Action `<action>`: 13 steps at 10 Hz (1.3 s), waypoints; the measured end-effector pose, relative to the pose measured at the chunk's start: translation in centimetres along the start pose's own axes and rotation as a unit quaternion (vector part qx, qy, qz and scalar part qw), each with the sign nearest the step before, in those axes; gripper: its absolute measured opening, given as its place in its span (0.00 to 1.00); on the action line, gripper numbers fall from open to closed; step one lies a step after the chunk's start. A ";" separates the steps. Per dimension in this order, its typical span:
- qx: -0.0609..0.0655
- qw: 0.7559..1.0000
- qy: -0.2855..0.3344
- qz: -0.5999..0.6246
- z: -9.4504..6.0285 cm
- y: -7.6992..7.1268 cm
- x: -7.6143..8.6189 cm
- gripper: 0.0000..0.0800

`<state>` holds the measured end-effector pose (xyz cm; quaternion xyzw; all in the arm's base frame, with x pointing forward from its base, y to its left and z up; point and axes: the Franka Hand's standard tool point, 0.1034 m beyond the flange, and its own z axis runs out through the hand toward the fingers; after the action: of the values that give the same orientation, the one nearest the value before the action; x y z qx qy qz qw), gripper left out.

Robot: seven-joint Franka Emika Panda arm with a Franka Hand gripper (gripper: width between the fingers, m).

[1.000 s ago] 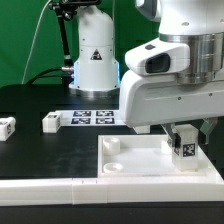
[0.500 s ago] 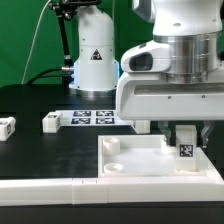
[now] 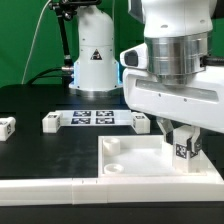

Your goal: Assemble one leg

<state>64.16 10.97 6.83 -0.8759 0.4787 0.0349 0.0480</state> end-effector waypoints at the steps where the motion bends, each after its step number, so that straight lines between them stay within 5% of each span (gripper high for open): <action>1: -0.001 0.999 -0.001 0.042 0.0 0.0 0.0 0.36; 4: -0.002 0.996 0.000 0.086 0.1 0.1 0.0 0.37; 5: -0.002 0.996 0.000 0.086 0.1 0.1 0.0 0.61; 6: -0.001 0.998 0.000 0.069 0.1 0.0 0.0 0.61; 7: 0.000 0.998 0.001 0.067 0.1 0.0 0.0 0.76; 8: 0.000 0.998 0.000 0.060 0.1 -0.1 -0.2 0.80; 13: 0.000 0.973 0.002 -0.233 0.0 -0.4 -0.6 0.81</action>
Offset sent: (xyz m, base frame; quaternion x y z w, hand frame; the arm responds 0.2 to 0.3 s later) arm 0.0000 0.0000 0.0000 0.0000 0.0000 0.0000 1.0000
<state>64.18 11.68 6.87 -0.9634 0.2618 0.0211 0.0536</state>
